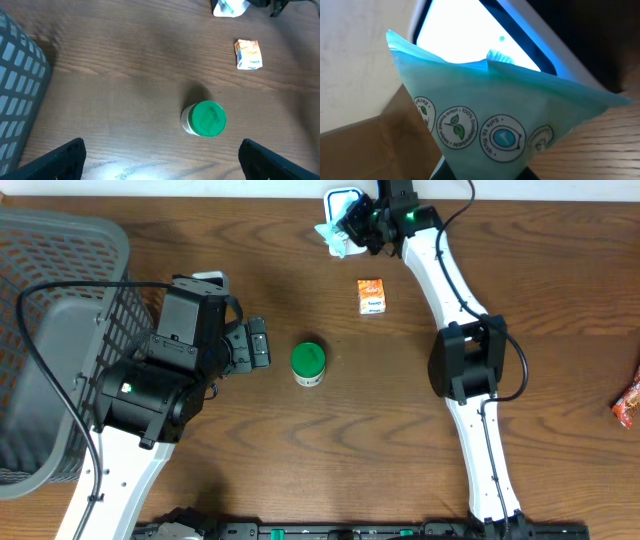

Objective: Scan the item barcode

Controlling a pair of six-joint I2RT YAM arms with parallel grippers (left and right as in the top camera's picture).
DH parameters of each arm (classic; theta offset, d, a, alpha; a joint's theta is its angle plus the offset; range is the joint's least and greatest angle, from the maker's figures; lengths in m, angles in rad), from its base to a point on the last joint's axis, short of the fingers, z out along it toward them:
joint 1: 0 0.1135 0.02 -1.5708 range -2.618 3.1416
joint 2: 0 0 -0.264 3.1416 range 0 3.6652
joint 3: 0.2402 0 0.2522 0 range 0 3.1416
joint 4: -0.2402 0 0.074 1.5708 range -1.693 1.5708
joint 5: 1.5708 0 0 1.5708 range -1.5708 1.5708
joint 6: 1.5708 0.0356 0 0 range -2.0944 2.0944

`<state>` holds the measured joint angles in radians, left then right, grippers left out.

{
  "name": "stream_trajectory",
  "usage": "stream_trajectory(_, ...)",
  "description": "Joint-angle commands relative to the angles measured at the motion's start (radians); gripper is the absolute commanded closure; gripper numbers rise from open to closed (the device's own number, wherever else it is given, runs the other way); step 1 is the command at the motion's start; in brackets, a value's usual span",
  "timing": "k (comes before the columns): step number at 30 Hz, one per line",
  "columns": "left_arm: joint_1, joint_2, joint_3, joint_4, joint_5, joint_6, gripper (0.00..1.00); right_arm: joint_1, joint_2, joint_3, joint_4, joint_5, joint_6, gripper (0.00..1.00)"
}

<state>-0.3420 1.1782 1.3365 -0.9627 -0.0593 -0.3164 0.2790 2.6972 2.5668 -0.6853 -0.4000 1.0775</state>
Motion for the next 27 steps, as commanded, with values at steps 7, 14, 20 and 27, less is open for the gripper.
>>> stream_trajectory(7, 0.005, 0.004, 0.007, -0.002, -0.013, 0.009, 0.02, 0.009, 0.035, 0.023, 0.151, -0.222, 0.162, 0.99)
stream_trajectory(14, 0.005, 0.004, 0.007, -0.002, -0.013, 0.009, 0.02, -0.044, 0.005, 0.023, 0.206, -0.427, 0.053, 0.99)
stream_trajectory(20, 0.005, 0.004, 0.007, -0.002, -0.013, 0.009, 0.02, -0.122, -0.134, 0.023, -0.061, -0.283, -0.210, 0.98)
stream_trajectory(27, 0.005, 0.004, 0.007, -0.002, -0.013, 0.009, 0.02, -0.243, -0.374, 0.023, -0.499, 0.477, -0.567, 0.99)
